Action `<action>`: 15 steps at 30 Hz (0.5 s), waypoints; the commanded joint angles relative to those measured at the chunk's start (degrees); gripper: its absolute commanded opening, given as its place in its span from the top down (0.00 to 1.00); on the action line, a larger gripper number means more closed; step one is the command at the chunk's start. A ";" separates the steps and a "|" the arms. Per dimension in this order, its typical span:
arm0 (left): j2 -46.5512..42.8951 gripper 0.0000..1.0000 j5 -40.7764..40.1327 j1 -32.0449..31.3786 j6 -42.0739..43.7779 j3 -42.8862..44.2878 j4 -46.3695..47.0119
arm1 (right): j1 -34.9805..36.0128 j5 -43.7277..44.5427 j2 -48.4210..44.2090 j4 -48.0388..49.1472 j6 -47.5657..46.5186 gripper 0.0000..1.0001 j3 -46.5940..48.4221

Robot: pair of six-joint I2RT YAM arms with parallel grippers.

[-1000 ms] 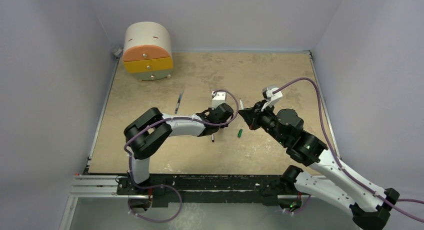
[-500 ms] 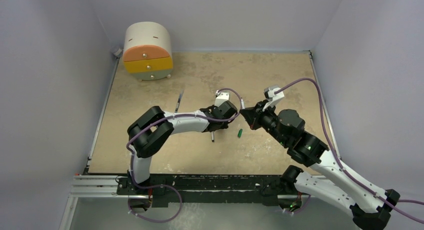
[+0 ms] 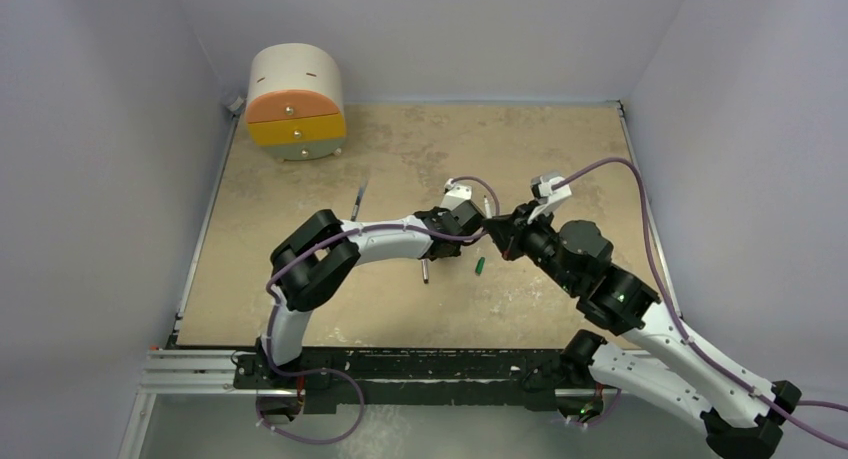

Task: Insert the pens into the pen caps

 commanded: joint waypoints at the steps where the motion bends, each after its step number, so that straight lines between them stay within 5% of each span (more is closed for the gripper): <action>1: 1.72 0.69 -2.47 -0.65 2.11 2.92 -4.00 | -0.22 2.08 -1.59 0.41 0.19 1.00 0.82; 7: 2.16 0.77 -1.87 -0.99 1.71 2.30 -4.20 | -0.22 3.08 -2.37 -0.38 -0.04 1.00 1.11; 11: 1.83 1.00 -1.06 -1.01 1.41 0.91 -3.16 | -0.22 3.20 -2.46 -0.49 -0.16 1.00 1.19; 15: -0.16 1.00 -1.39 -0.94 1.14 -0.77 -0.61 | -0.22 3.23 -2.57 -0.83 0.08 1.00 1.52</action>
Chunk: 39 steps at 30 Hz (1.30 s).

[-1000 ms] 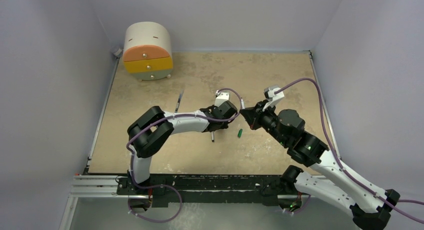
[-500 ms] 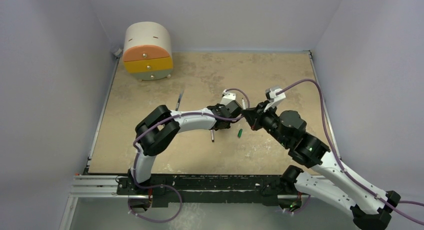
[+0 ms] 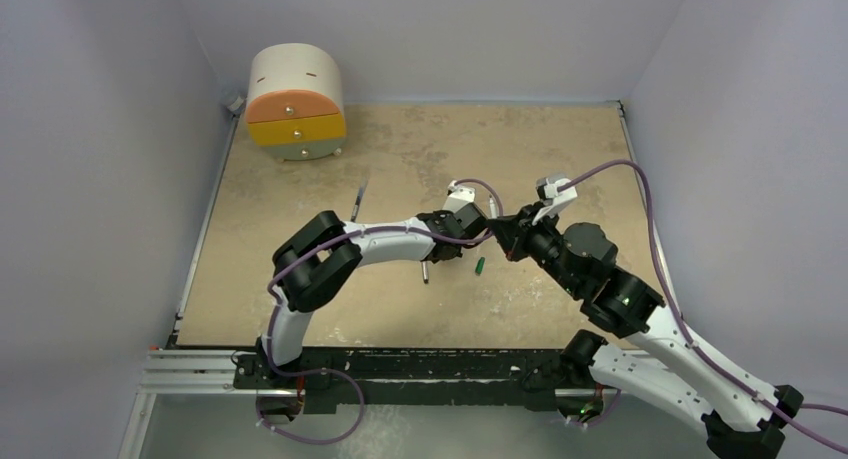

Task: Insert the pens into the pen caps

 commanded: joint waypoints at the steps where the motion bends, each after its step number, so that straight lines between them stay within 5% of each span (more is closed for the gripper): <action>1: -2.52 1.00 -0.06 0.08 0.58 -2.97 2.32 | -0.22 1.76 -1.05 0.33 0.35 1.00 1.55; 11: -16.88 1.00 -2.71 3.90 2.97 -9.52 19.63 | -0.21 2.01 -5.39 0.81 2.46 1.00 1.27; 15: -25.40 1.00 -3.83 4.48 4.24 -16.74 33.43 | -0.22 0.68 -4.88 2.01 3.32 1.00 0.27; 20: -38.03 1.00 6.40 5.15 8.27 -35.47 71.90 | -0.18 -2.51 -2.92 6.61 3.51 1.00 -2.07; 27: -37.87 1.00 26.98 6.30 4.64 -35.49 84.28 | -0.18 -5.76 1.50 12.10 2.28 1.00 -1.56; 39: -34.73 1.00 31.77 6.29 -2.75 -37.99 104.16 | -0.18 -9.74 2.05 16.12 1.37 1.00 -1.68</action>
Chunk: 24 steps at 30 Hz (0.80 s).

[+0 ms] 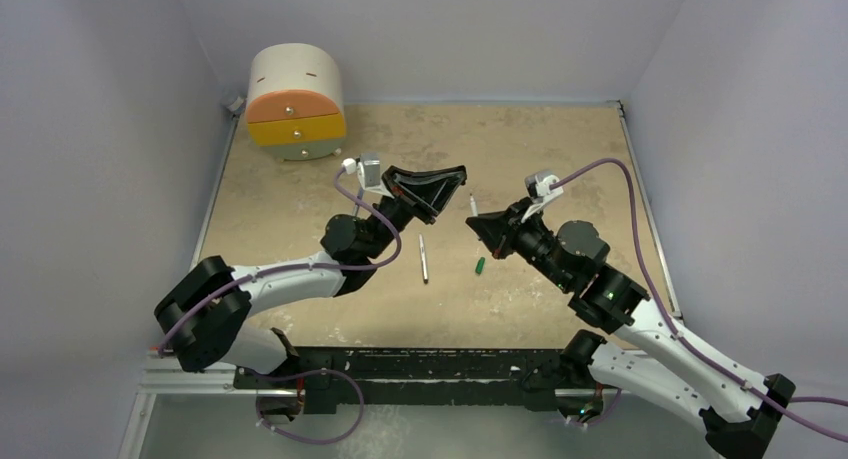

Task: Insert the pens into the pen caps

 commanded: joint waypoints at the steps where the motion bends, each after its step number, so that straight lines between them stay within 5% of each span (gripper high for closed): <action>1: 1.70 1.00 3.41 0.18 -3.67 -0.19 10.94 | -0.14 -2.41 -0.92 5.20 -1.15 1.00 1.25; 24: 5.46 1.00 0.71 0.18 -13.28 2.04 14.85 | -0.14 -3.95 -1.67 8.68 -4.59 1.00 1.29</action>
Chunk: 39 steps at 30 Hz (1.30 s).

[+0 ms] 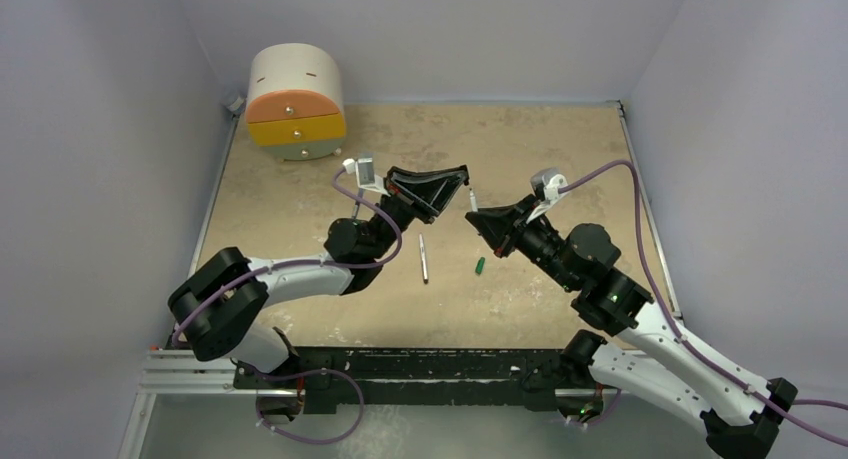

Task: Insert the pens into the pen caps

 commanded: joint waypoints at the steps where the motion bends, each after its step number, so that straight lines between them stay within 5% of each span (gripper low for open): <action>1: 1.15 1.00 0.27 0.18 -2.15 2.07 4.18 | -0.16 -1.00 -0.23 3.25 -1.22 1.00 1.29; 39: 0.11 1.00 1.91 0.11 -2.02 3.76 5.09 | -0.14 -0.22 -1.08 0.55 -0.89 1.00 1.41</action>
